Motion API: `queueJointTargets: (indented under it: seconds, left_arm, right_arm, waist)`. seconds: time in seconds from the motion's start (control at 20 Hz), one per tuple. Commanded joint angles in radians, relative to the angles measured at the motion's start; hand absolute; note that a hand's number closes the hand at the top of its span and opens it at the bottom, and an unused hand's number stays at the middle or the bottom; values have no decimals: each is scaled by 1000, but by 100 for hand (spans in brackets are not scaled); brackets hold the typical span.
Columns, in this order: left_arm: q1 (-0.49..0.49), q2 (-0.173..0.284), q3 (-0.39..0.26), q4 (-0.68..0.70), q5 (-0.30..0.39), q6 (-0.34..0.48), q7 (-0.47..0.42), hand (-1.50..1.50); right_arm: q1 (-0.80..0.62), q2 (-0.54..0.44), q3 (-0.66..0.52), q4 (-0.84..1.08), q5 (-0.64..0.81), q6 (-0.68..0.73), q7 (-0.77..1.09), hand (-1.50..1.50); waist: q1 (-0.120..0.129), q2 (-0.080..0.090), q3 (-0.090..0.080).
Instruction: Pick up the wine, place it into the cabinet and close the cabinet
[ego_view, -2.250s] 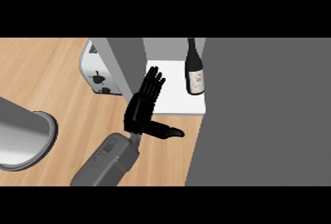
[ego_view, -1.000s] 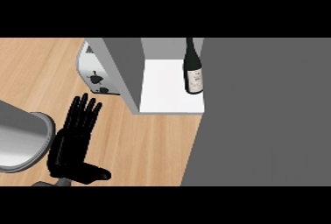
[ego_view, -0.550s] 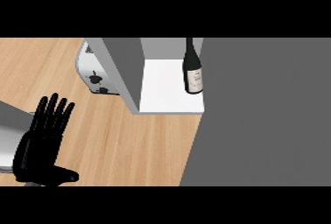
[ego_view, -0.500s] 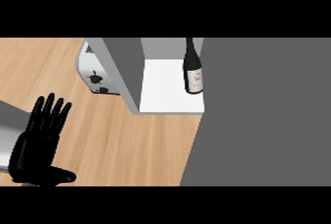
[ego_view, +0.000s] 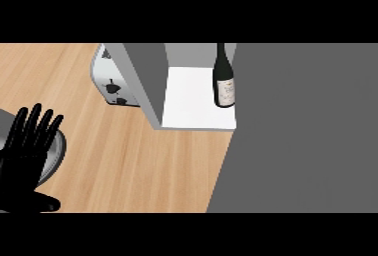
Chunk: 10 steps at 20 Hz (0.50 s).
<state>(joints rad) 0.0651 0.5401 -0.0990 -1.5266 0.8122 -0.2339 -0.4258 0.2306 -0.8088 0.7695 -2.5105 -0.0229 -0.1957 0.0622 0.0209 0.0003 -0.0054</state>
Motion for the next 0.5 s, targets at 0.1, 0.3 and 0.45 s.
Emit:
queueJointTargets:
  seconds: [0.1,0.3,0.45]
  left_arm:
    - [26,43,33,6,35,-76,12,-150]
    - [-34,42,46,38,31,-68,16,-150]
    - [-31,17,25,24,26,-41,30,-150]
  right_arm:
    - [-103,170,103,-119,-60,-21,138,150]
    - [-182,210,56,-85,-98,-1,180,150]
    - [-233,263,56,-48,-98,-1,220,150]
  waist:
    - [27,4,-2]
    - [35,14,-5]
    - [38,11,-4]
